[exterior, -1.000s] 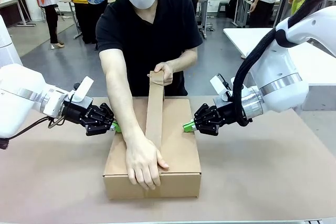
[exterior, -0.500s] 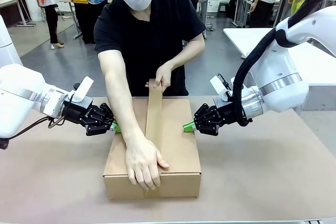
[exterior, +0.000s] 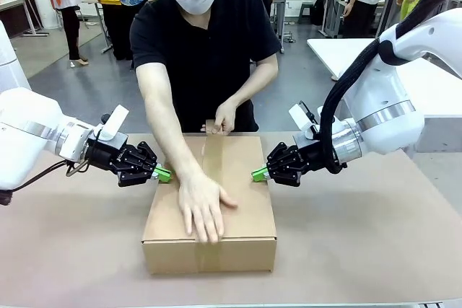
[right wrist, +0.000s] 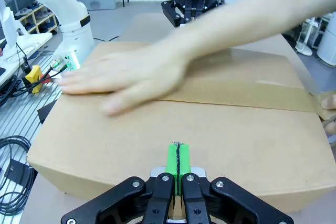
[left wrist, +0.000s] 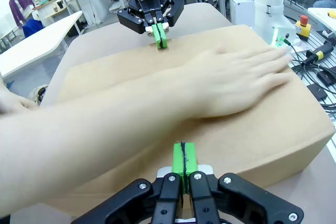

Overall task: Wrap the clocks to prevent damage.
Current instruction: After the human seals the box with tape, release both hands from the side flaps of the Package Box.

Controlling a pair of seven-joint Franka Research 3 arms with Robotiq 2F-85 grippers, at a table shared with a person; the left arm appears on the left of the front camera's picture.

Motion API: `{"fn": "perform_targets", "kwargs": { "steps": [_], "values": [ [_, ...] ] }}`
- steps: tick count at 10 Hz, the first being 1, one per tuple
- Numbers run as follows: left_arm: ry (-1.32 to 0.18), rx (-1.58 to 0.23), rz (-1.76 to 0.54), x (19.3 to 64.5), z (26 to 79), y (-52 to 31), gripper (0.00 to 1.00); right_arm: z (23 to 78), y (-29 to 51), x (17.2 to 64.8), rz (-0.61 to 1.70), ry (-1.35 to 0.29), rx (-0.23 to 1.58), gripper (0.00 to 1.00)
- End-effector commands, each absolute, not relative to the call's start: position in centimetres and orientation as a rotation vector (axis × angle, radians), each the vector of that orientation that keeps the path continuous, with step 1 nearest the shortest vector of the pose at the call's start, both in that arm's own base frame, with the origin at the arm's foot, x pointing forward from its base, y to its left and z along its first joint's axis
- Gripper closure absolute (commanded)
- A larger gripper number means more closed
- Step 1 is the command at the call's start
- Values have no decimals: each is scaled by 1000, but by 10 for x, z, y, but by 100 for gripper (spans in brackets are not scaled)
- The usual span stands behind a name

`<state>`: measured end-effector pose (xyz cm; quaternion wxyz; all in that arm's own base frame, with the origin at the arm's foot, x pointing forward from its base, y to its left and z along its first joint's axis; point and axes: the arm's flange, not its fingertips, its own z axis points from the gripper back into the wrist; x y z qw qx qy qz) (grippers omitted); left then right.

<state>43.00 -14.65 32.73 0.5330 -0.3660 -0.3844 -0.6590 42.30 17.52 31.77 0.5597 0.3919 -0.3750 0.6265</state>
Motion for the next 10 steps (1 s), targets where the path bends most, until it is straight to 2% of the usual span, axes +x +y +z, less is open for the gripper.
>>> {"fn": "perform_targets", "kwargs": {
  "steps": [1, 10],
  "values": [
    [-908, -871, -1585, 429, 327, -147, 100, 314, 176, 421, 1459, -887, 924, 99],
    [-908, -871, -1585, 429, 327, -147, 100, 314, 176, 421, 1459, -887, 924, 99]
  ]
}}
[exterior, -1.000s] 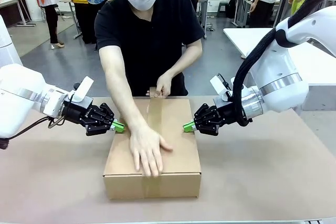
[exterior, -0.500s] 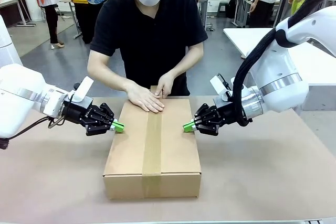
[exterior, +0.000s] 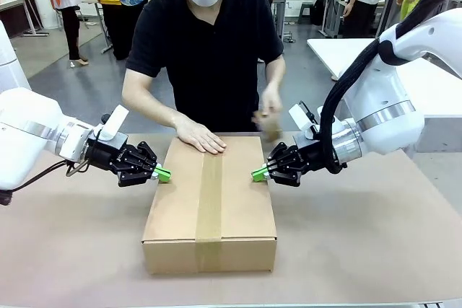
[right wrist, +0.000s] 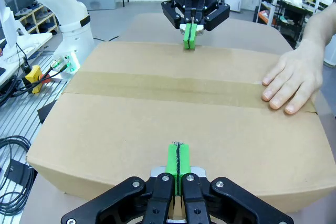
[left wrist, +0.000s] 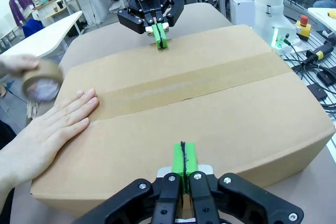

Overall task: Wrap the clocks to prevent damage.
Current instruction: After the human seals the box with tape, release both hands from the side flaps of the Package Box.

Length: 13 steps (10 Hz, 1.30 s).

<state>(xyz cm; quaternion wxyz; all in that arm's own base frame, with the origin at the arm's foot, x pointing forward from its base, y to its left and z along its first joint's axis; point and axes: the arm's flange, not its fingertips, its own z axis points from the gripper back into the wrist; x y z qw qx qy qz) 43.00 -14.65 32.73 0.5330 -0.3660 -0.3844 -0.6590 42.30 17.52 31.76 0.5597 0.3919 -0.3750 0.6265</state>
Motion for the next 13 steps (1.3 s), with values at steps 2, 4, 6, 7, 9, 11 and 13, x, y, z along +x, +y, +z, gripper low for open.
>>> {"fn": "perform_targets", "kwargs": {
  "steps": [2, 4, 6, 7, 9, 11, 13],
  "values": [
    [-908, -871, -1585, 429, 327, -147, 100, 314, 176, 421, 1459, -887, 924, 99],
    [-908, -871, -1585, 429, 327, -147, 100, 314, 176, 421, 1459, -887, 924, 99],
    [-908, -871, -1585, 429, 327, -147, 100, 314, 176, 421, 1459, -887, 924, 99],
    [-908, -871, -1585, 429, 327, -147, 100, 314, 176, 421, 1459, -887, 924, 99],
    [-908, -871, -1585, 429, 327, -147, 100, 314, 176, 421, 1459, -887, 924, 99],
    [-908, -871, -1585, 429, 327, -147, 100, 314, 176, 421, 1459, -887, 924, 99],
    [-908, -871, -1585, 429, 327, -147, 100, 314, 176, 421, 1459, -887, 924, 99]
  ]
}}
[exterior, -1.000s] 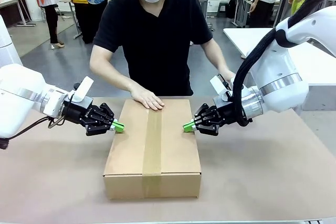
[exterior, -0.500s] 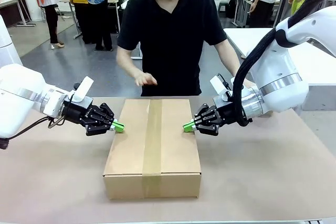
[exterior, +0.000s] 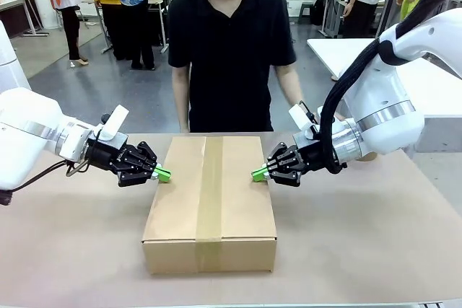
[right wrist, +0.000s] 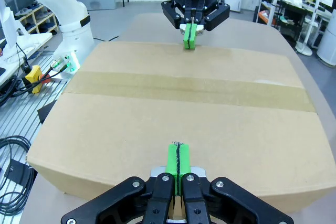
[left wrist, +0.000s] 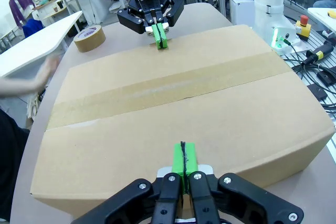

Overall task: Wrap the clocks to prevent damage.
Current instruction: After the human seals the box with tape, release both hands from the side flaps of the Package Box.

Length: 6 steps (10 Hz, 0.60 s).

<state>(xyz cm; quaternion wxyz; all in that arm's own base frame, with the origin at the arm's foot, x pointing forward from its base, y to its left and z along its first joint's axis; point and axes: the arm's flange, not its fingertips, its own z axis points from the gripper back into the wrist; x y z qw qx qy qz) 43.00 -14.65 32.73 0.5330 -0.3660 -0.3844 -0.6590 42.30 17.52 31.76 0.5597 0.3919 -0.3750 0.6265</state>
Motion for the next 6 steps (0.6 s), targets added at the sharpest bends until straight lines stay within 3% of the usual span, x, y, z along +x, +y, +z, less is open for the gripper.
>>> {"fn": "perform_targets", "kwargs": {
  "steps": [1, 2, 4, 6],
  "values": [
    [-916, -873, -1571, 430, 327, -146, 100, 318, 175, 423, 1477, -884, 924, 99],
    [-832, -772, -1622, 426, 359, -137, 100, 349, 161, 419, 1499, -839, 887, 99],
    [-687, -760, -1658, 420, 431, -114, 100, 424, 120, 412, 1476, -829, 817, 99],
    [-631, -689, -1636, 408, 482, -91, 100, 480, 88, 393, 1435, -799, 703, 99]
  ]
}}
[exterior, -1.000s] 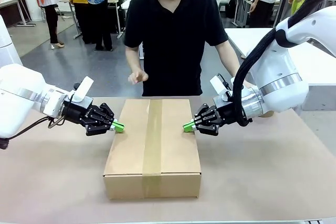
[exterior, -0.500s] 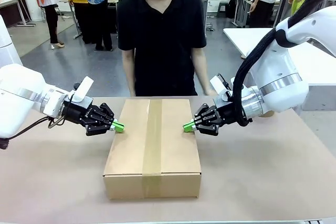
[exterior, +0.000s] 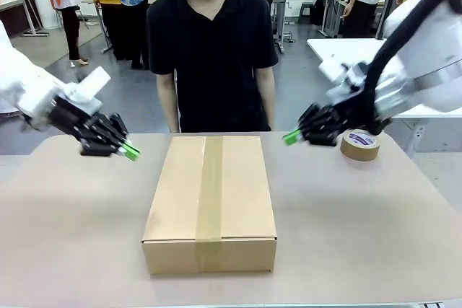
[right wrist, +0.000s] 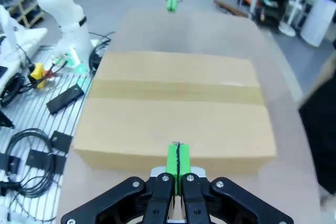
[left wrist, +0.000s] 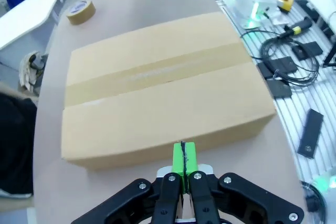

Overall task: Wrap the clocks to prevent damage.
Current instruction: After the human seals the box with tape, release both hands from the side flaps of the Package Box.

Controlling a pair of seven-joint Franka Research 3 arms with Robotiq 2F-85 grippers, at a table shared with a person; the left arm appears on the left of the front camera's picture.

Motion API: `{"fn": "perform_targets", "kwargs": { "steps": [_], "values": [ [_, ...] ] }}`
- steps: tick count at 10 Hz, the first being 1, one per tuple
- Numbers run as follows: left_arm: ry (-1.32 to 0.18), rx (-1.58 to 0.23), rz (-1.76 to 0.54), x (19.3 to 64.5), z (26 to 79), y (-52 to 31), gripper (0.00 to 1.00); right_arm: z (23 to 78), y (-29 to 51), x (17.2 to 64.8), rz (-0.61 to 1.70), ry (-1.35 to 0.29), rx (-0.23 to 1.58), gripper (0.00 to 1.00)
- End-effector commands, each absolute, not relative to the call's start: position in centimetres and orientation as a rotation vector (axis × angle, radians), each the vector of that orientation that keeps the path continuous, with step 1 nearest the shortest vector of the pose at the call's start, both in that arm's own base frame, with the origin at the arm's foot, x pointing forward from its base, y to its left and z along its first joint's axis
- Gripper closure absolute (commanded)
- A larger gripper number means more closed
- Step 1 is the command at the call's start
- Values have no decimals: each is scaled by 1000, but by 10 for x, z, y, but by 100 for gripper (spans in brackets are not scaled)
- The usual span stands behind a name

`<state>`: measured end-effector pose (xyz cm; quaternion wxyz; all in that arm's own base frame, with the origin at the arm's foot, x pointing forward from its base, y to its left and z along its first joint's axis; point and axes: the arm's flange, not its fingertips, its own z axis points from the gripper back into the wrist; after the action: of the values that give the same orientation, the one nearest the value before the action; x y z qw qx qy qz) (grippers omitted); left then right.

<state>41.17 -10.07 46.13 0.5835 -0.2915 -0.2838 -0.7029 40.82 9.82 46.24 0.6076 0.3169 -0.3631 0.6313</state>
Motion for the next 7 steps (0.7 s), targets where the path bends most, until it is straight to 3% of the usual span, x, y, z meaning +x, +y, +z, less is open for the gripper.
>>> {"fn": "perform_targets", "kwargs": {
  "steps": [1, 4, 5, 7],
  "values": [
    [-612, -643, -1612, 402, 503, -79, 100, 501, 75, 380, 1416, -773, 655, 99],
    [-618, -559, -1563, 389, 525, -60, 100, 520, 54, 362, 1375, -770, 597, 99],
    [-687, -552, -1581, 387, 519, -61, 100, 510, 55, 369, 1386, -759, 628, 99],
    [-632, -572, -1579, 390, 531, -56, 100, 533, 50, 365, 1388, -797, 580, 99]
  ]
}}
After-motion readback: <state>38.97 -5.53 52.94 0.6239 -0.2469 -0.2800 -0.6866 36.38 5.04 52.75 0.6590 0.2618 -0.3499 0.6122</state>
